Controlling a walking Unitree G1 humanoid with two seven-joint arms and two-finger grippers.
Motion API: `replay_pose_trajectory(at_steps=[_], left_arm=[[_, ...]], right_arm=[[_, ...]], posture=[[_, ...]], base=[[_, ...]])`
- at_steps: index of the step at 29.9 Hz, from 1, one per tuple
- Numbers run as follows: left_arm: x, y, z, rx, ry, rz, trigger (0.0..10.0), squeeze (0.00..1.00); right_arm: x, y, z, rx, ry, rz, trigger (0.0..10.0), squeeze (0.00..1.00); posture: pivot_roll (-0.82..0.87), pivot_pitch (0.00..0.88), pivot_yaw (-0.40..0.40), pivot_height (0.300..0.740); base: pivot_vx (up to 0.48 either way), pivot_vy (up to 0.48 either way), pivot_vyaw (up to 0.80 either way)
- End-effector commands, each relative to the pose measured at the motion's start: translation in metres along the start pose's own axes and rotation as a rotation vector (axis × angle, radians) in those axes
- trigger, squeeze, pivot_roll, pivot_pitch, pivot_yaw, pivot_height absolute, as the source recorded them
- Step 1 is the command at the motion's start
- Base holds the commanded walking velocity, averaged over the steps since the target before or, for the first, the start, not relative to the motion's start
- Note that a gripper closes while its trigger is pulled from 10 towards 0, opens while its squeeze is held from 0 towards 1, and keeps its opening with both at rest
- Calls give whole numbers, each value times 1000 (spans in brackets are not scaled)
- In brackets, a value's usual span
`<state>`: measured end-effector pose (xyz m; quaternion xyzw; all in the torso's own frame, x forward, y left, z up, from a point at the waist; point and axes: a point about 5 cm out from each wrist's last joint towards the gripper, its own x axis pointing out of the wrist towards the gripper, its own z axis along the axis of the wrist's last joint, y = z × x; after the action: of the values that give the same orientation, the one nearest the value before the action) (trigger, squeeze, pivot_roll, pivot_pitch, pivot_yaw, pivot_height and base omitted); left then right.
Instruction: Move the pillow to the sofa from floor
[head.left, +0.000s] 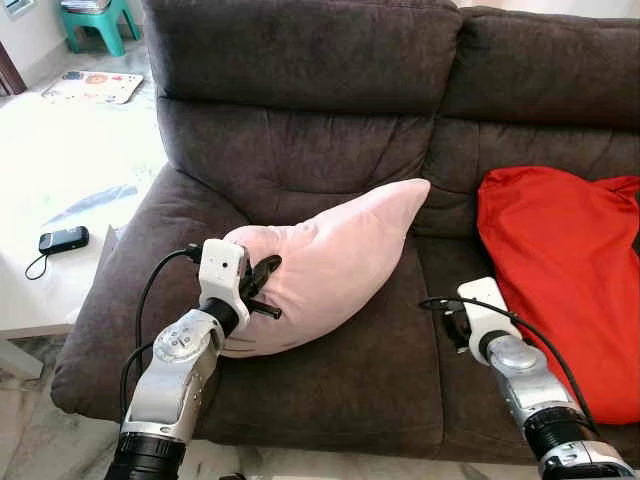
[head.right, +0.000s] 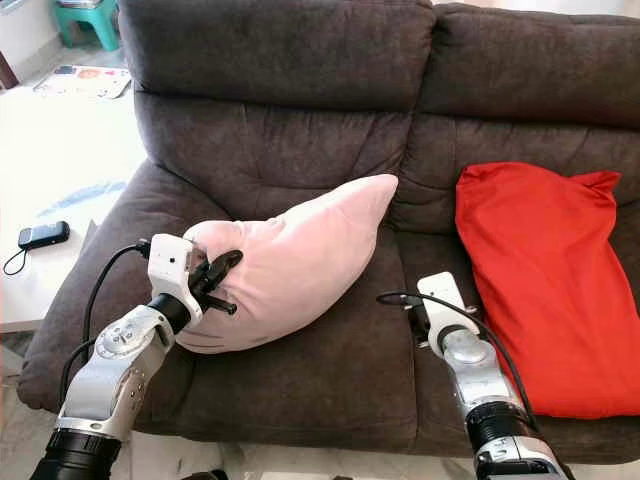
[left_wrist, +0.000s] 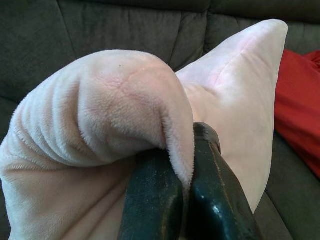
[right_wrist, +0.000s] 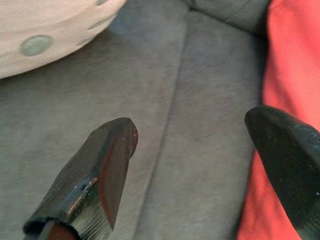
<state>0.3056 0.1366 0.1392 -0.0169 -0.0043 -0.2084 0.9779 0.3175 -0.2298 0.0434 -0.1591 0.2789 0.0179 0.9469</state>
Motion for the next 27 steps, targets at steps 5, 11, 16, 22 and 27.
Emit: replay_pose_trajectory(at_steps=[5,11,16,22,27], left_arm=[[3,3,8,-3,-50,16,10000,0],[2,6,9,-12,-62,34,10000,0],[3,6,9,-22,-69,41,10000,0],[1,12,7,-81,-98,95,10000,0],[-2,14,3,-166,-108,130,10000,0]], right_arm=[[0,25,13,-28,7,257,10000,0],[4,35,18,-112,39,348,10000,0],[8,31,25,-88,24,287,10000,0],[13,35,48,-63,-29,266,10000,0],[16,36,67,-62,-86,192,10000,0]], posture=[[74,114,-77,740],[82,118,-84,740],[87,118,-83,740],[91,118,-84,740],[96,124,-86,740]], base=[[0,0,0],[0,0,0],[0,0,0],[0,0,0],[0,0,0]])
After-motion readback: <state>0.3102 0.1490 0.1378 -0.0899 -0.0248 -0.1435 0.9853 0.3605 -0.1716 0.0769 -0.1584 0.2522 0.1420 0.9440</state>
